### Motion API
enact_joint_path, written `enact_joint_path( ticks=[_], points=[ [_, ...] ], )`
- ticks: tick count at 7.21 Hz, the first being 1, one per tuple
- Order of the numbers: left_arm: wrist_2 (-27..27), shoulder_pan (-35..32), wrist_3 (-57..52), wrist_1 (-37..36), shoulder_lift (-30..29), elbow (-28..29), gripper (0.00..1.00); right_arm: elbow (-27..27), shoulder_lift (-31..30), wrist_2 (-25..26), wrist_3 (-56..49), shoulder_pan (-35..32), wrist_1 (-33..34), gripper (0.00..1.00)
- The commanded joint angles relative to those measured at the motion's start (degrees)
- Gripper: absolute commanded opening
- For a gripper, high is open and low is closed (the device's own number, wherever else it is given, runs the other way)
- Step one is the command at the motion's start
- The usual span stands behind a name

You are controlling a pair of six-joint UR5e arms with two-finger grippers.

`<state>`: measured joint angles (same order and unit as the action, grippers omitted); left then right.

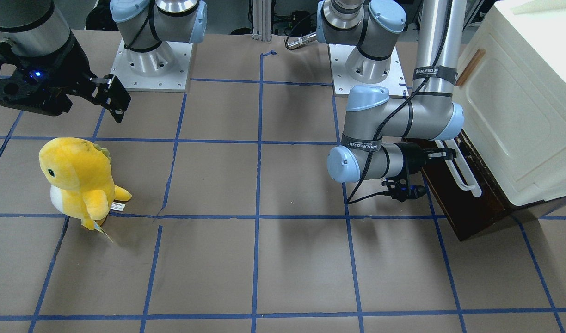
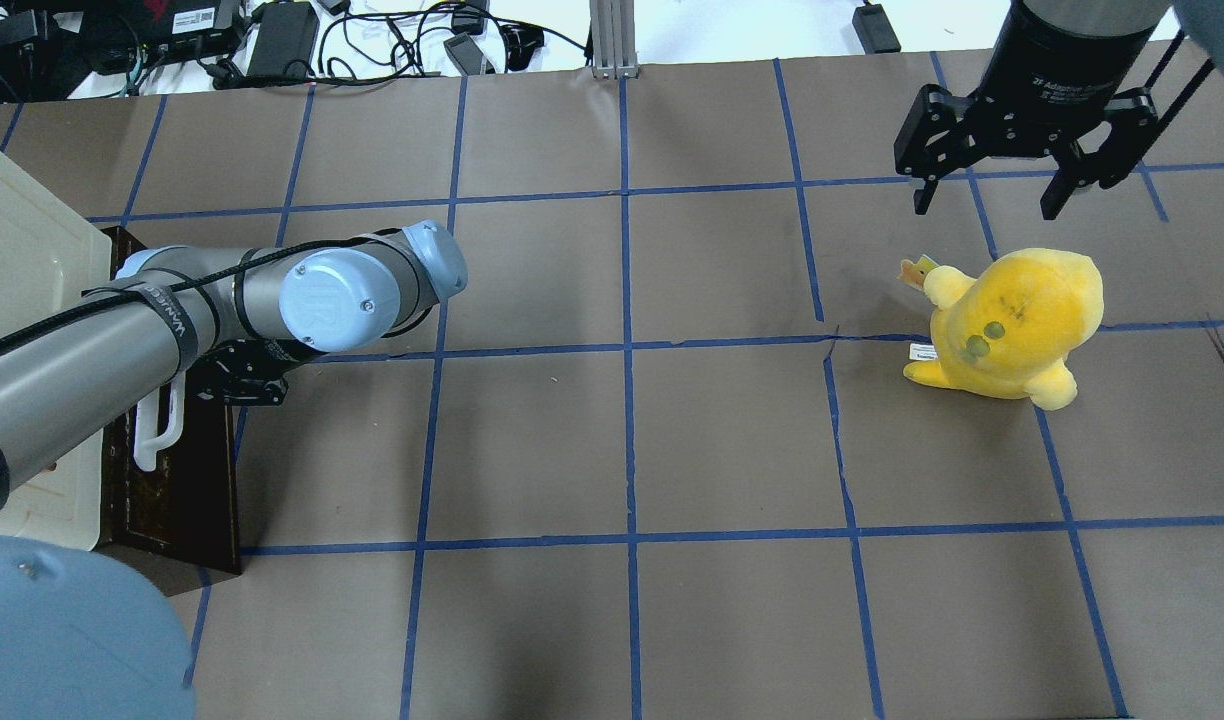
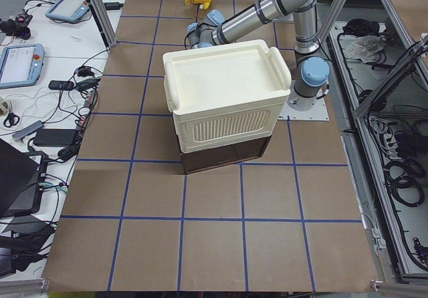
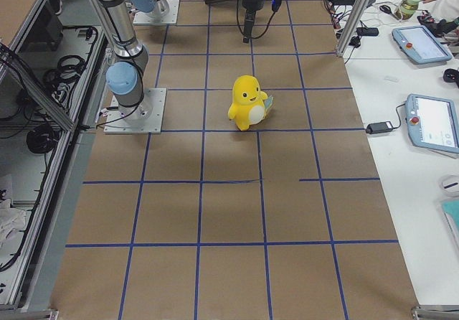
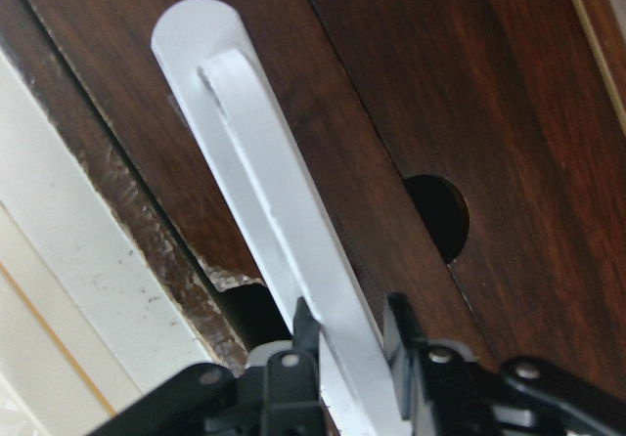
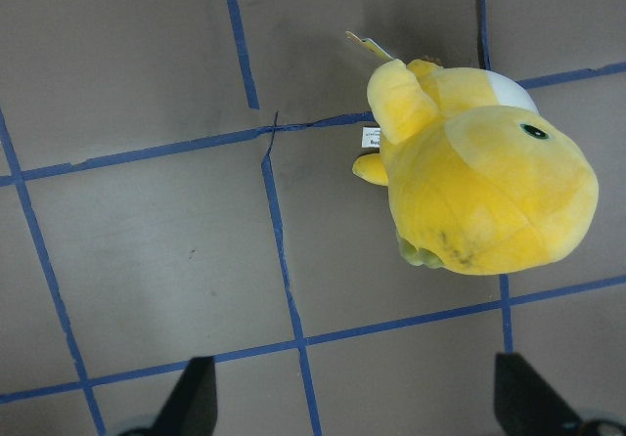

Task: Pull drawer sideways
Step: 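Pull the handle with the left gripper, sliding the drawer out from the cabinet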

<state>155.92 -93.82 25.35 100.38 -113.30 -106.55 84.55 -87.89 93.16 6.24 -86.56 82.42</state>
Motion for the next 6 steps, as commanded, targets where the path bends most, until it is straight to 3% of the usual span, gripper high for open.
enact_joint_path(
  ticks=[1, 6],
  points=[
    [0.0, -0.3, -0.04, 0.25, 0.19, 0.03, 0.2, 0.0, 0.0, 0.0, 0.0, -0.01, 0.02, 1.0],
    [0.09, -3.29, -0.21, 0.34, 0.1, 0.29, 0.2, 0.0, 0.0, 0.0, 0.0, -0.01, 0.02, 1.0]
  ],
)
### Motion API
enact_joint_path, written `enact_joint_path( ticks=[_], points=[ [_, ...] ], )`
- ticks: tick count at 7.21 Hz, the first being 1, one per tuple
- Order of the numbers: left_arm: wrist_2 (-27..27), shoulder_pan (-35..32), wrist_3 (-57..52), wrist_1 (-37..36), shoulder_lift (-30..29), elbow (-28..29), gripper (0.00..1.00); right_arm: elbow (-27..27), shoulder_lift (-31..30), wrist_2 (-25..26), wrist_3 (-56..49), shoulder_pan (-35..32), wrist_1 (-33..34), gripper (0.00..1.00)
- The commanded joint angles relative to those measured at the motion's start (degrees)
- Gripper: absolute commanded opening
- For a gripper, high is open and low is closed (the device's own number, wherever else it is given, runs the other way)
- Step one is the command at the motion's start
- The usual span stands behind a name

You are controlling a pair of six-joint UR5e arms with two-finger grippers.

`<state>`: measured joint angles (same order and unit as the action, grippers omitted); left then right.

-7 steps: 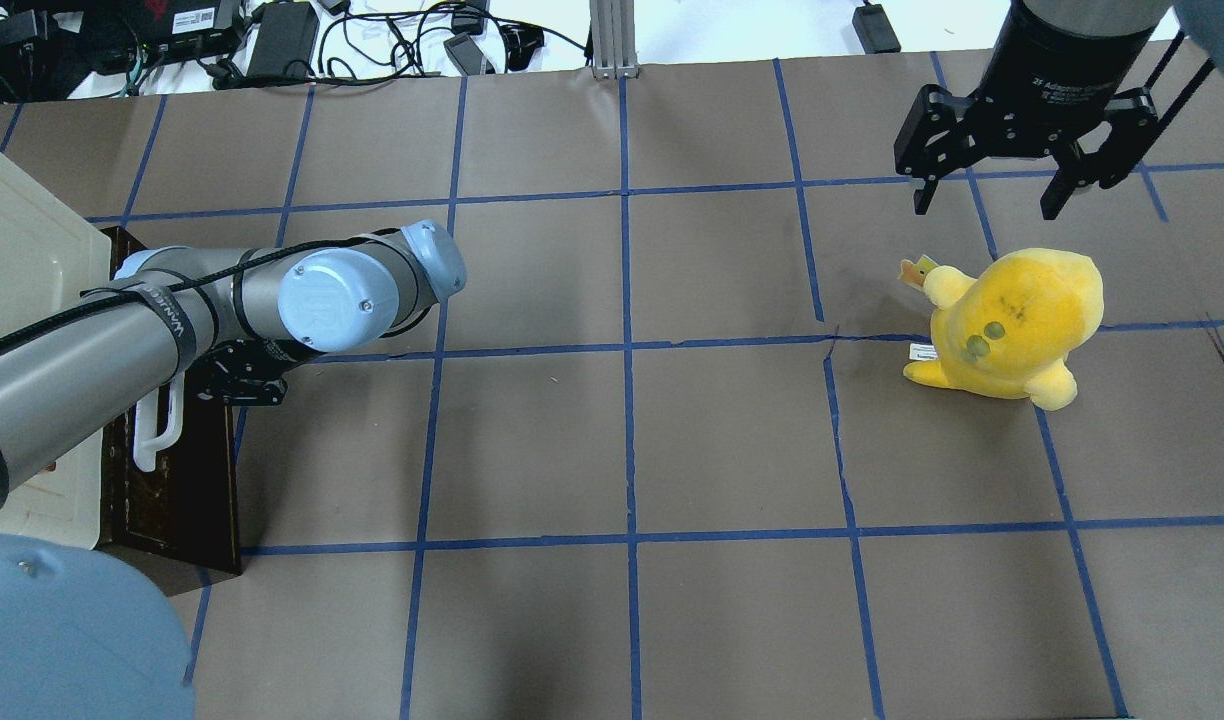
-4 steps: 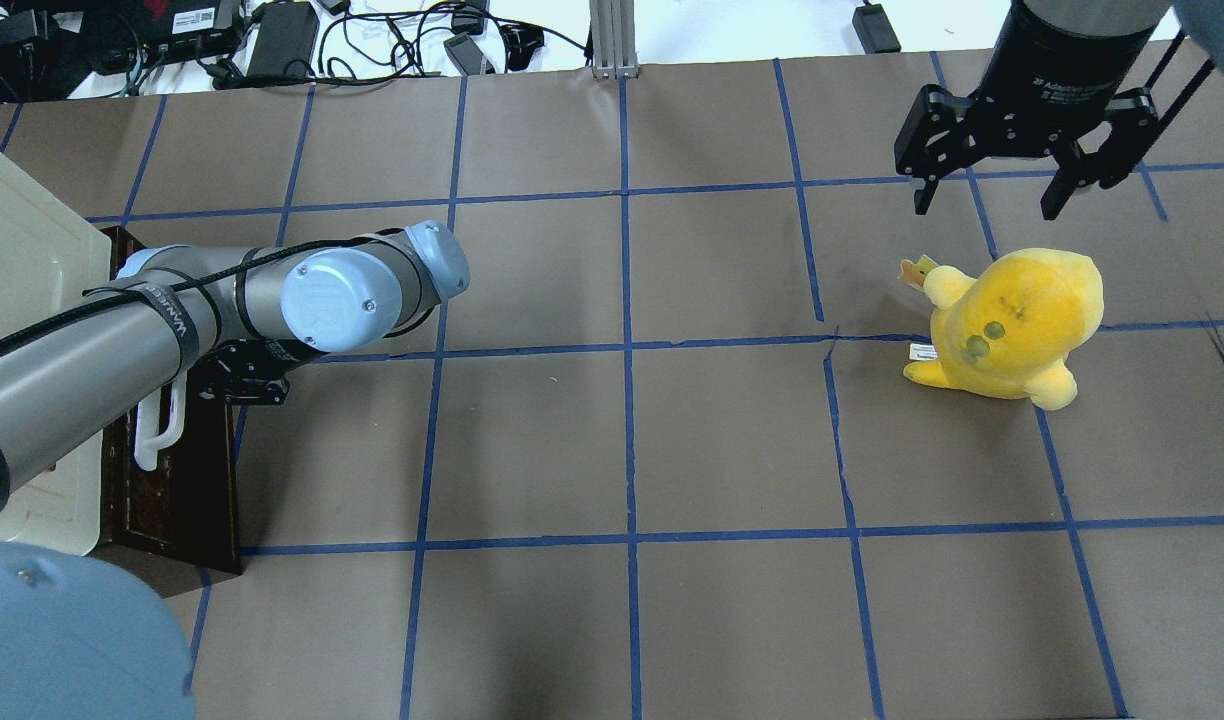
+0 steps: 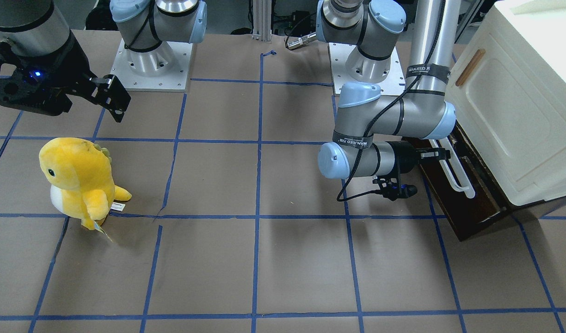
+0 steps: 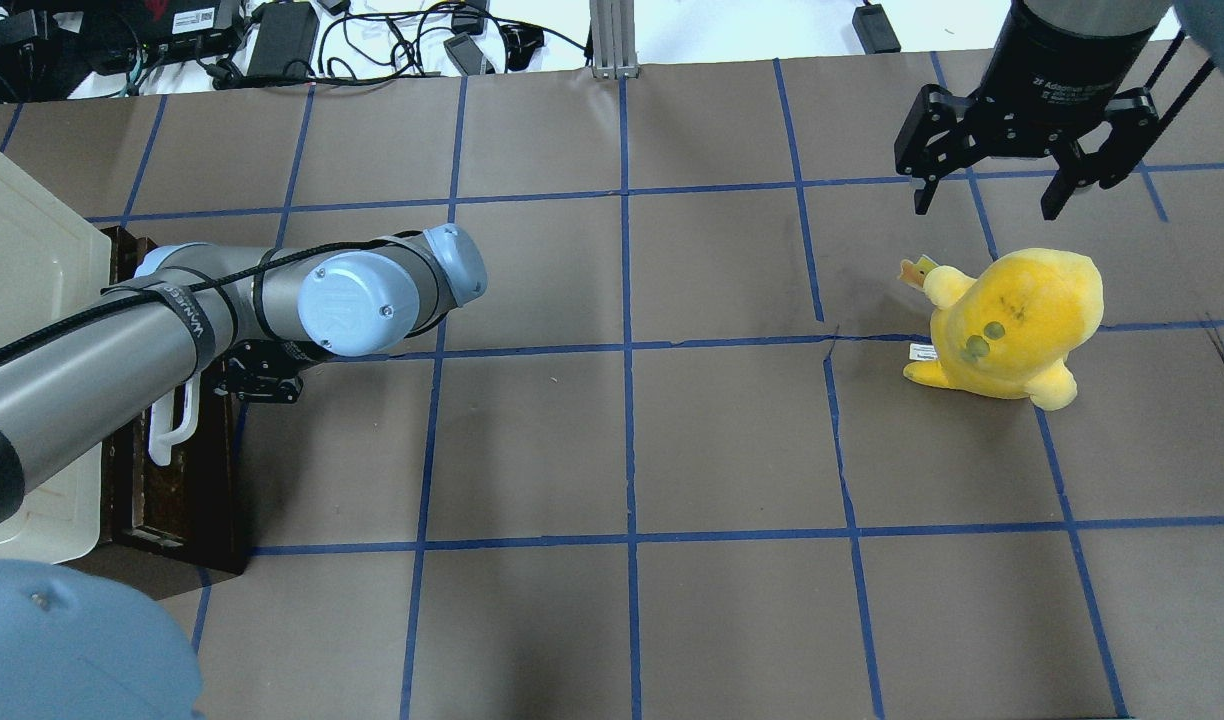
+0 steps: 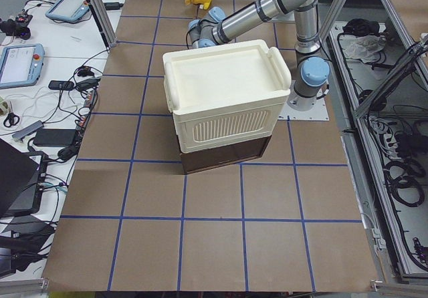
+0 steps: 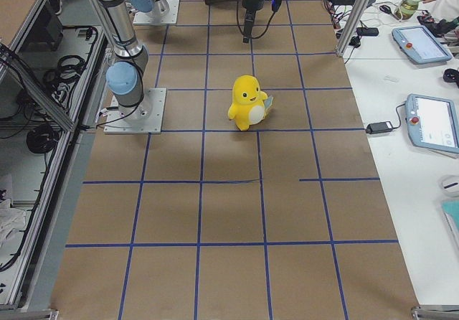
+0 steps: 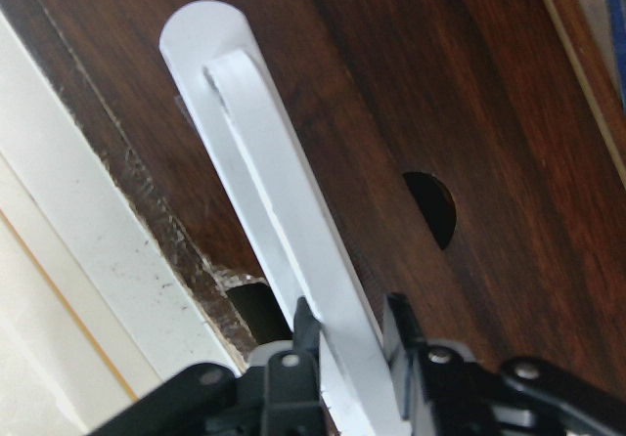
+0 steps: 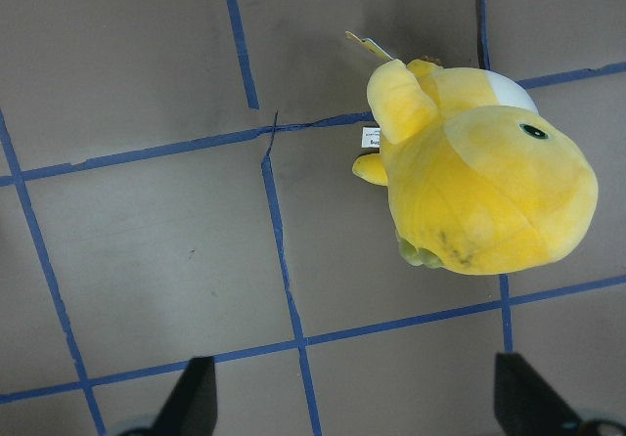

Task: Pull drawer sideways
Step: 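Pull the handle with the left gripper, sliding the drawer out from the cabinet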

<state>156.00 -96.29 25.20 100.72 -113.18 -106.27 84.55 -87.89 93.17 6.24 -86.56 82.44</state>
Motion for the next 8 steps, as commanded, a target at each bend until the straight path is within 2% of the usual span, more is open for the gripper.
enact_joint_path(
  ticks=[1, 8],
  points=[
    [0.0, -1.35, -0.06, -0.09, -0.03, 0.01, 0.2, 0.0, 0.0, 0.0, 0.0, -0.01, 0.0, 1.0],
    [0.0, -4.77, -0.15, -0.62, -0.03, 0.18, 0.2, 0.0, 0.0, 0.0, 0.0, 0.07, 0.0, 1.0]
  ],
)
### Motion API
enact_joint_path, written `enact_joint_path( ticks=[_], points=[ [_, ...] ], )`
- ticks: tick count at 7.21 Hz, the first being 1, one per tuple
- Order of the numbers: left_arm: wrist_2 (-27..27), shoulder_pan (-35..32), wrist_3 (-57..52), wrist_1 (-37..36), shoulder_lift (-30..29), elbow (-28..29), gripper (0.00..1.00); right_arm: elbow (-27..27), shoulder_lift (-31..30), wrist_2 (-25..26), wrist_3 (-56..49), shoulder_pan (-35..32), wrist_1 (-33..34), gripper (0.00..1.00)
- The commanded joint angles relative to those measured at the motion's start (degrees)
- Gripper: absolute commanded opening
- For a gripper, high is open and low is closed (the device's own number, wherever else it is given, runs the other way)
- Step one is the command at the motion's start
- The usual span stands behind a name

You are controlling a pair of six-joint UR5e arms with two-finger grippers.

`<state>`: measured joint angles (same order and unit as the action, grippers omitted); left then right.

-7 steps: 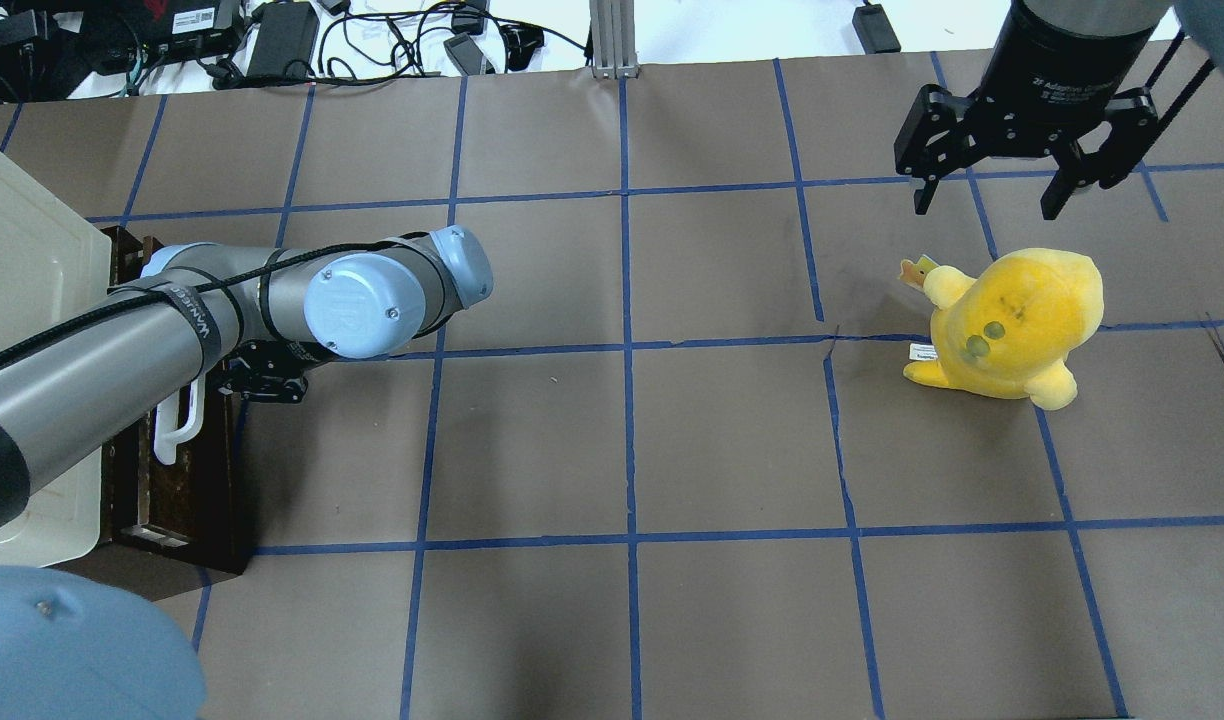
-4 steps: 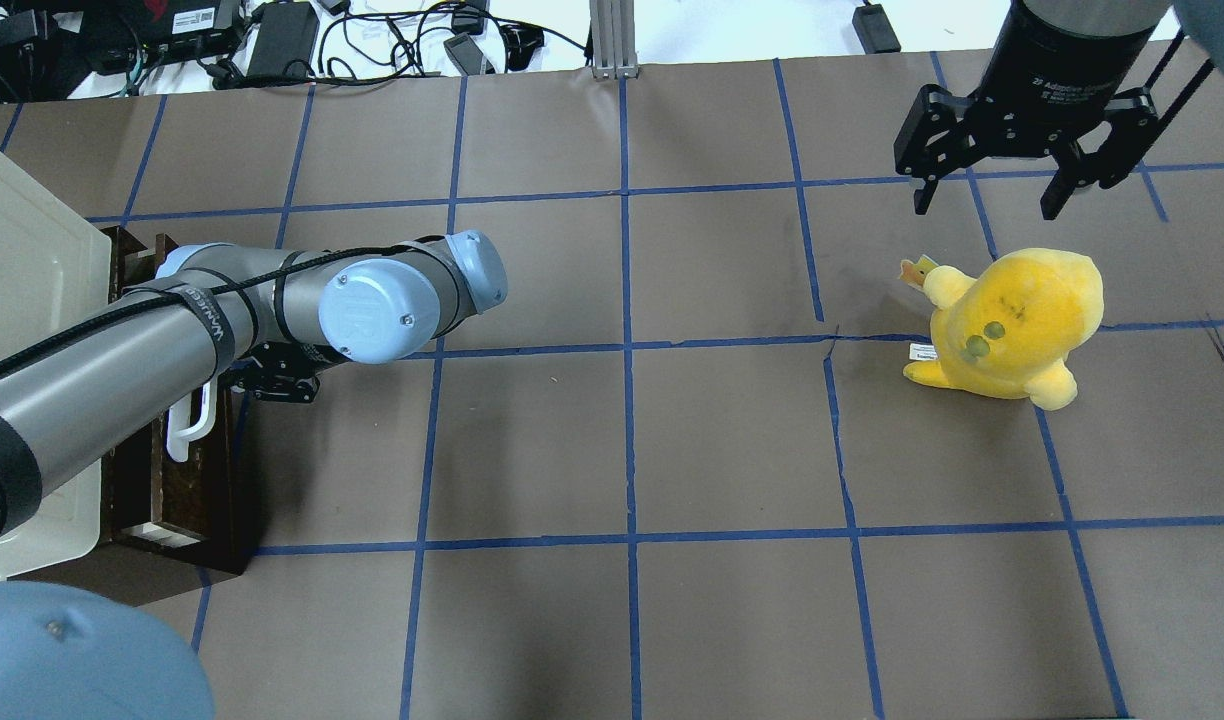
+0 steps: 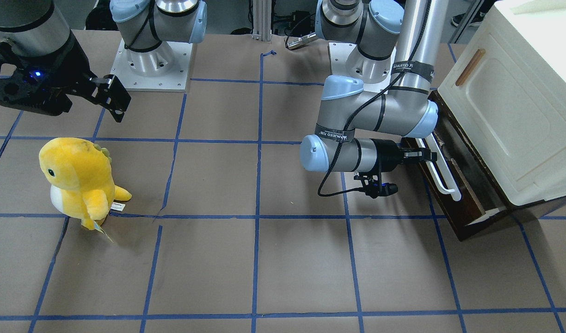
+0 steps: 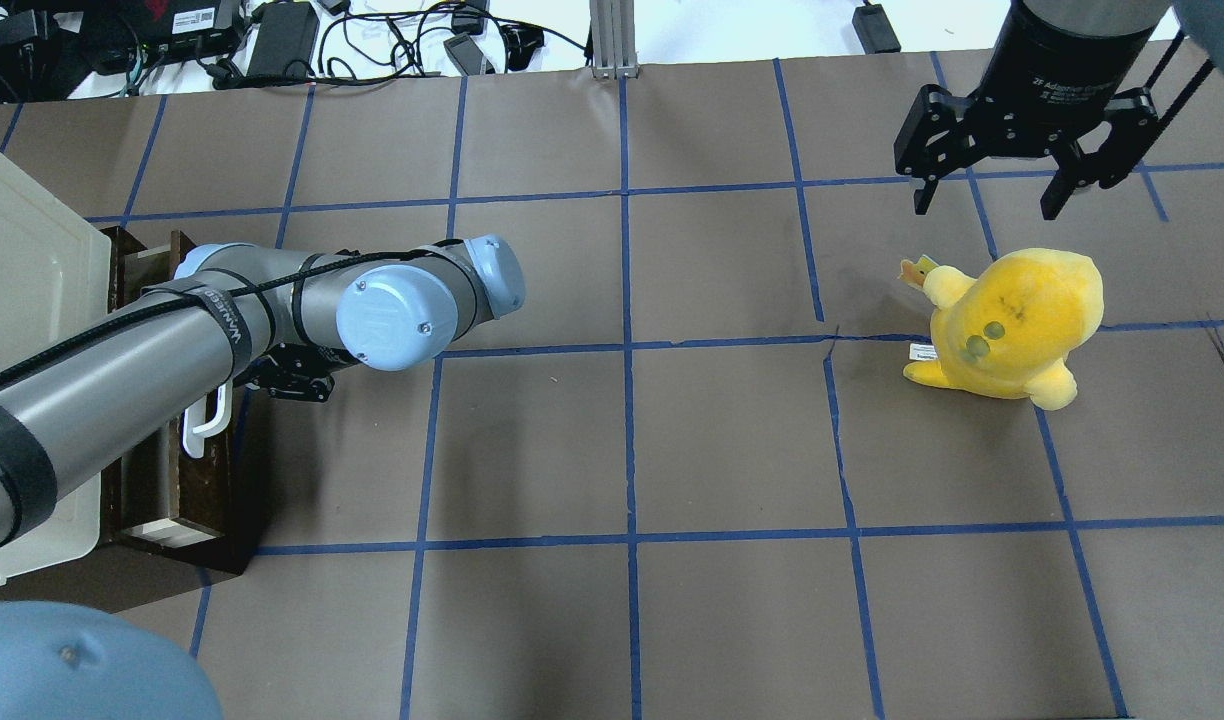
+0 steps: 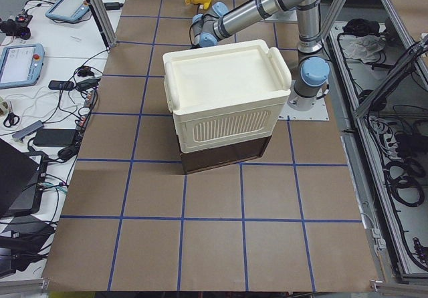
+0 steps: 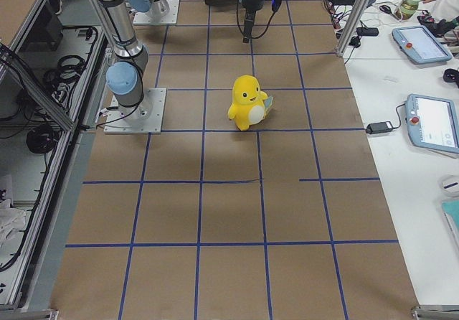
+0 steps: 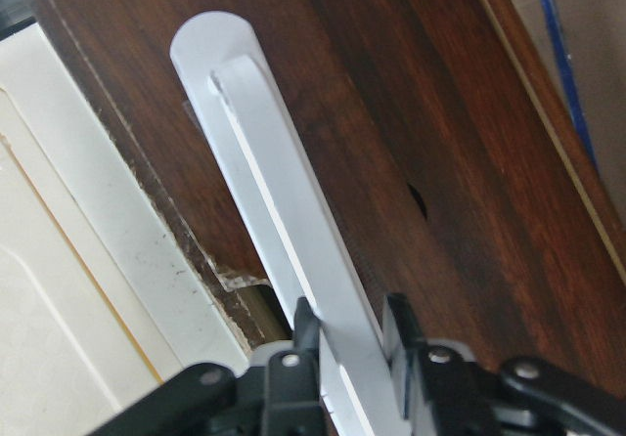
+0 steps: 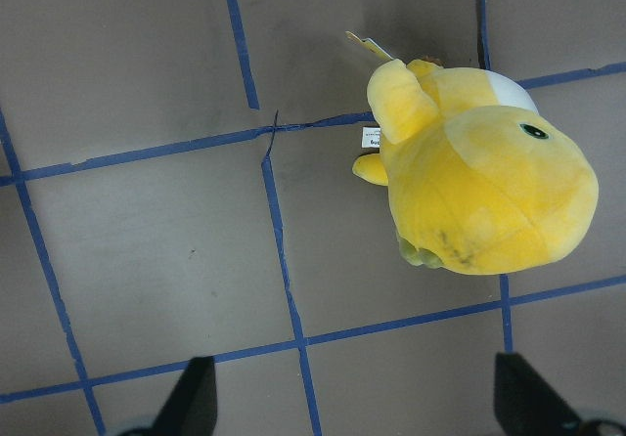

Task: Pull drawer sideways
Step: 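Pull the handle with the left gripper, sliding the drawer out from the cabinet, then keep pulling the drawer outward with the left gripper along its track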

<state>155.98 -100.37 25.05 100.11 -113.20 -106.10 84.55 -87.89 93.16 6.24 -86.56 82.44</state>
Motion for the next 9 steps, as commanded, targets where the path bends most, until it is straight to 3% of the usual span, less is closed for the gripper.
enact_joint_path(
  ticks=[1, 9],
  points=[
    [0.03, -1.22, 0.0, -0.09, 0.0, 0.02, 0.2, 0.0, 0.0, 0.0, 0.0, -0.01, 0.0, 1.0],
    [-0.23, -3.6, -0.27, 0.79, -0.44, 1.77, 0.2, 0.0, 0.0, 0.0, 0.0, -0.01, 0.0, 1.0]
  ],
)
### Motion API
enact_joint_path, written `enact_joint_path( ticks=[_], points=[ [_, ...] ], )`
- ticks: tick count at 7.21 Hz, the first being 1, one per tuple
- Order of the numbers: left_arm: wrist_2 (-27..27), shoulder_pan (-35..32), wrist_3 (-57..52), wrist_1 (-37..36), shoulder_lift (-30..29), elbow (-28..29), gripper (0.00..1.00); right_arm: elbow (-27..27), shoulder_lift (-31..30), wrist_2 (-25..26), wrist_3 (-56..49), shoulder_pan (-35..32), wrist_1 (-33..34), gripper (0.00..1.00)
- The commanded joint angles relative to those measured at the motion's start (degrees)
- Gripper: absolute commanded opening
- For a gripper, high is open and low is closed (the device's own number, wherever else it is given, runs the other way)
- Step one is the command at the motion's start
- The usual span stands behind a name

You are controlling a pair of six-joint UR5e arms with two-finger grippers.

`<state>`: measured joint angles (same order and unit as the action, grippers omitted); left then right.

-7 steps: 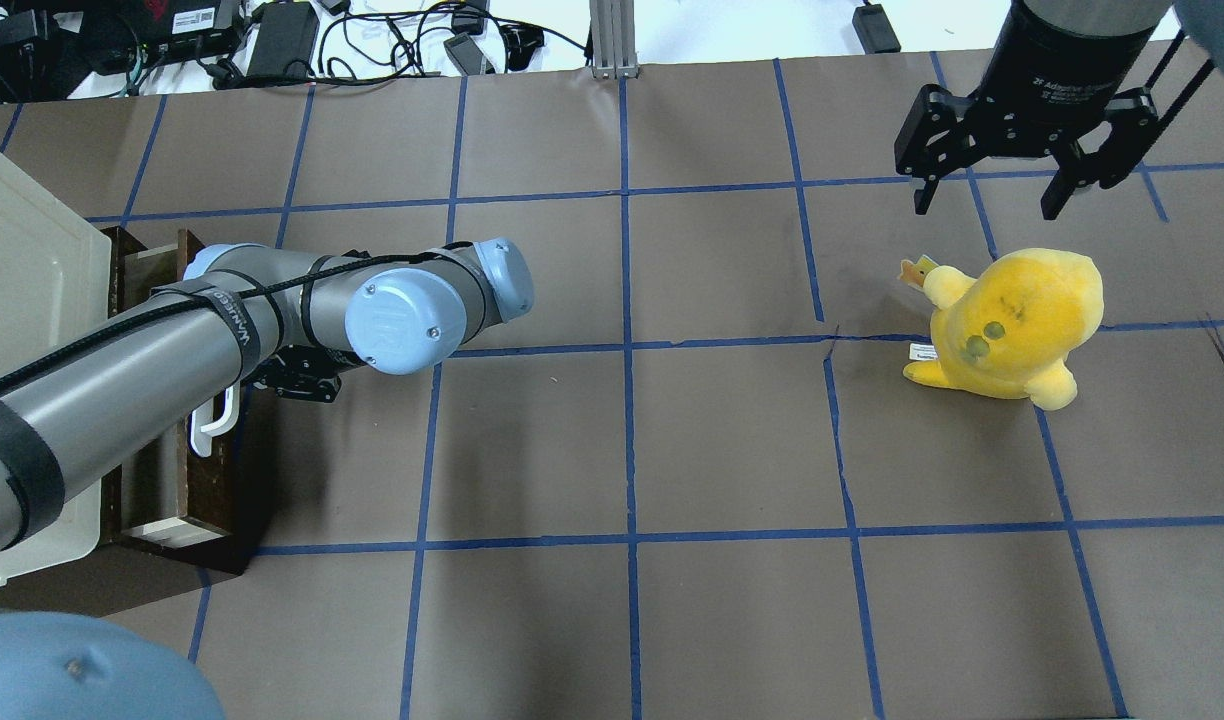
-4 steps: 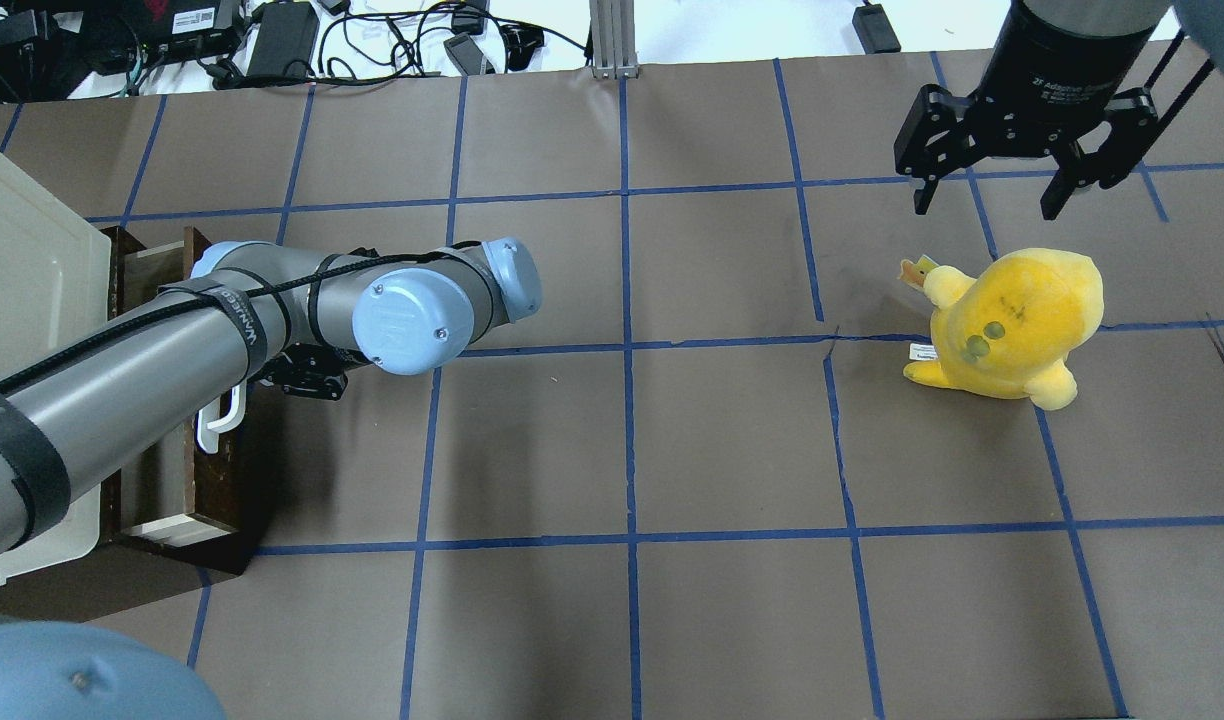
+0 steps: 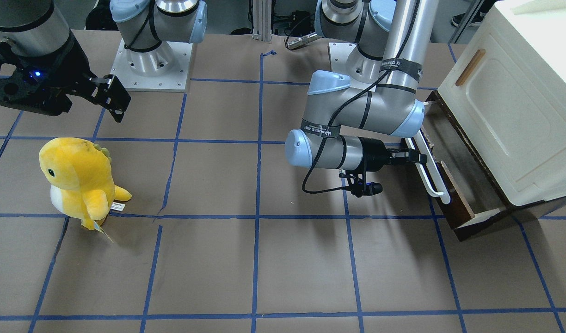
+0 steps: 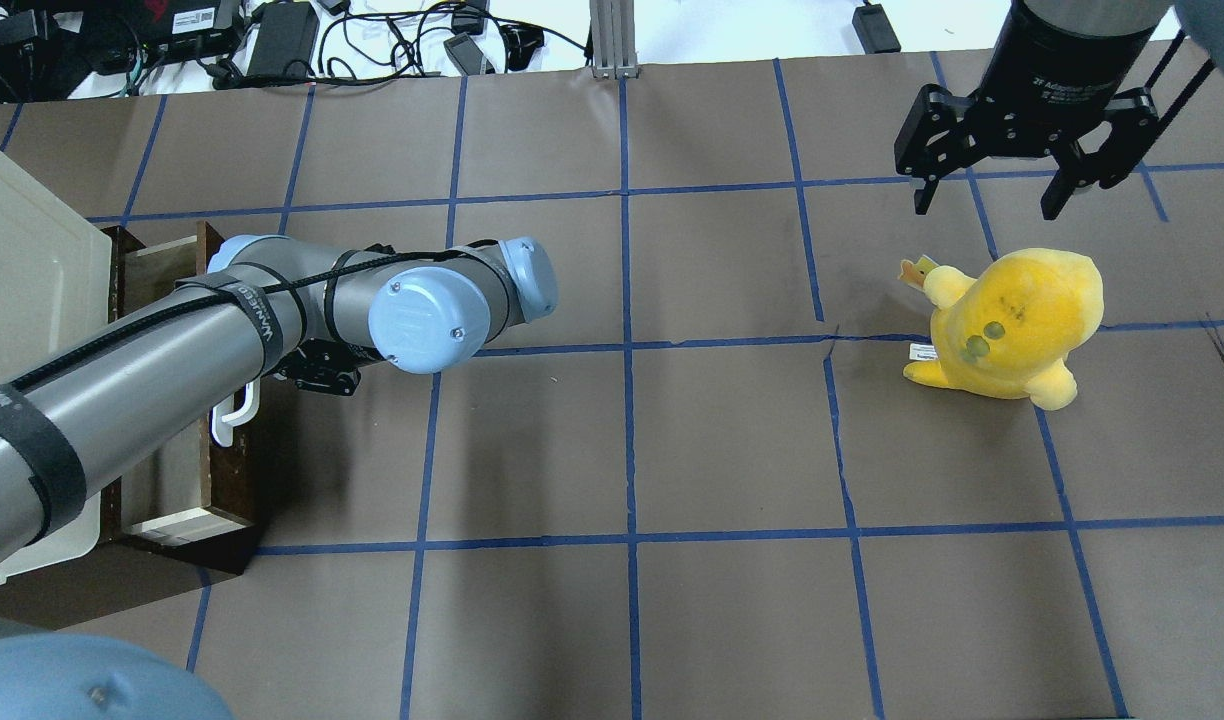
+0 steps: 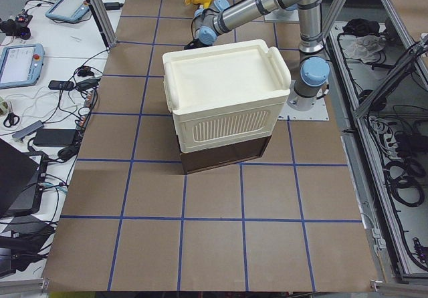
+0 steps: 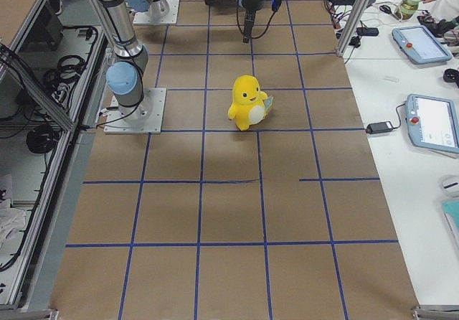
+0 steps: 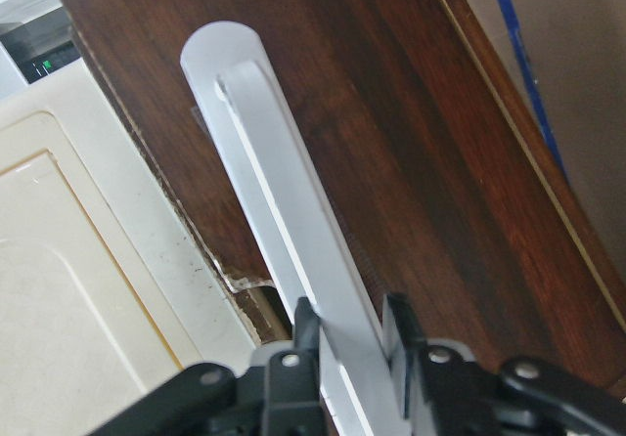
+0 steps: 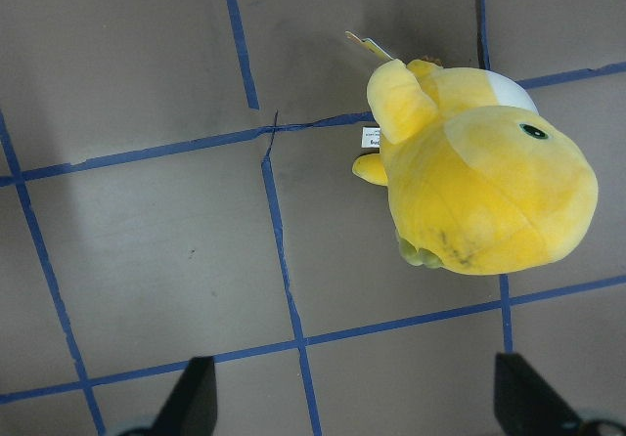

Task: Pull drawer sideways
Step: 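Keep pulling the drawer outward with the left gripper along its track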

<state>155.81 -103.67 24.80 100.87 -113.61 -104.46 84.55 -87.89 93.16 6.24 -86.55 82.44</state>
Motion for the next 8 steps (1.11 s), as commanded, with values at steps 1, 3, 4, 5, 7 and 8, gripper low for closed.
enact_joint_path(
  ticks=[1, 3, 4, 5, 7, 8],
  points=[
    [-0.07, -0.47, -0.01, 0.12, -0.03, 0.14, 0.2, 0.0, 0.0, 0.0, 0.0, -0.02, 0.0, 1.0],
    [0.02, -1.44, -0.19, 0.12, -0.03, 0.22, 0.2, 0.0, 0.0, 0.0, 0.0, 0.07, 0.0, 1.0],
    [0.02, -1.7, -0.19, 0.12, -0.03, 0.14, 0.2, 0.0, 0.0, 0.0, 0.0, -0.02, 0.0, 1.0],
    [0.02, -2.05, -0.19, 0.12, -0.12, 0.14, 0.2, 0.0, 0.0, 0.0, 0.0, 0.07, 0.0, 1.0],
    [0.02, -2.5, -0.28, 0.03, -0.3, 0.22, 0.2, 0.0, 0.0, 0.0, 0.0, -0.02, 0.0, 1.0],
    [0.02, -2.67, -0.28, 0.03, -0.3, 0.14, 0.2, 0.0, 0.0, 0.0, 0.0, -0.02, 0.0, 1.0]
  ],
)
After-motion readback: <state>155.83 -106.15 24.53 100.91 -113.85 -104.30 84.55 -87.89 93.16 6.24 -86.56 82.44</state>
